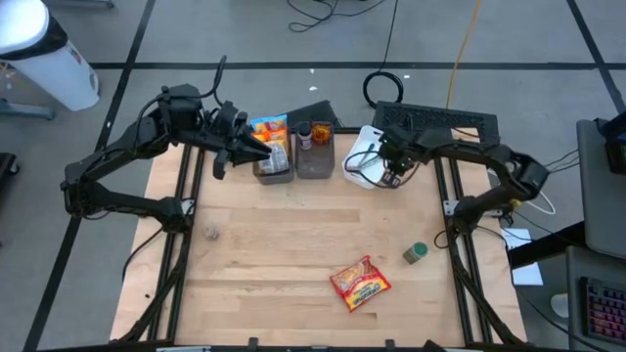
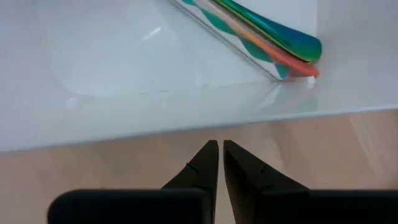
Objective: Pick & Place Food Item
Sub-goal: Adjust the white bin, then put the brown seasoning bottle into the right black bin
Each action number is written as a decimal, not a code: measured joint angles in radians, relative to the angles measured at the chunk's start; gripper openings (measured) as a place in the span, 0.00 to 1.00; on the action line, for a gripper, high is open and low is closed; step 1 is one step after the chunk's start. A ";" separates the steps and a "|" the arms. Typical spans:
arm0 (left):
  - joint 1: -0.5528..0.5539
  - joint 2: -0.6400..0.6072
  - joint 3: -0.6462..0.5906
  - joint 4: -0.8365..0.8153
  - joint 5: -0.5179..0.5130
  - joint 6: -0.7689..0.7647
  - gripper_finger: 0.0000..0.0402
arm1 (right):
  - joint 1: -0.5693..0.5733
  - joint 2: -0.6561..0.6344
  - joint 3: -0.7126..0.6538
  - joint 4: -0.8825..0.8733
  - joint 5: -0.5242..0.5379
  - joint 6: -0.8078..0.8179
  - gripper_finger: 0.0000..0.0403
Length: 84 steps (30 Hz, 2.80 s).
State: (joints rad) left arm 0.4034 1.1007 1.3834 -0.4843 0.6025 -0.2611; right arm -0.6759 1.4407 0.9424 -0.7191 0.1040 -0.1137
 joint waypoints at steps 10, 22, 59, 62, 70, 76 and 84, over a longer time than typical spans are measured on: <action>0.000 0.000 0.000 -0.047 0.003 -0.015 0.24 | -0.053 0.080 0.000 0.085 0.057 -0.074 0.04; 0.000 0.000 0.000 -0.053 0.002 -0.014 0.24 | -0.076 0.074 0.000 0.283 0.003 -0.186 0.03; 0.099 -0.053 0.001 -0.086 -0.136 0.109 0.24 | 0.160 -0.348 0.000 1.144 -0.355 0.719 0.18; 0.102 -0.028 0.001 -0.102 -0.136 0.074 0.24 | 0.279 -0.317 0.000 1.272 -0.256 0.755 0.28; 0.102 -0.024 0.000 -0.051 0.013 0.097 0.24 | 0.557 -0.187 0.000 1.543 0.036 0.756 0.56; 0.132 -0.044 0.000 0.212 0.311 -0.122 0.32 | 0.656 -0.077 0.080 1.665 0.066 0.684 0.69; 0.142 -0.058 0.000 1.081 0.468 -0.762 0.50 | 0.705 0.019 0.426 1.293 0.039 0.428 0.70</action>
State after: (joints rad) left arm 0.5457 1.0427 1.3838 0.5969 1.0701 -1.0232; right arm 0.0289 1.4597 1.3680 0.5739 0.1426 0.3140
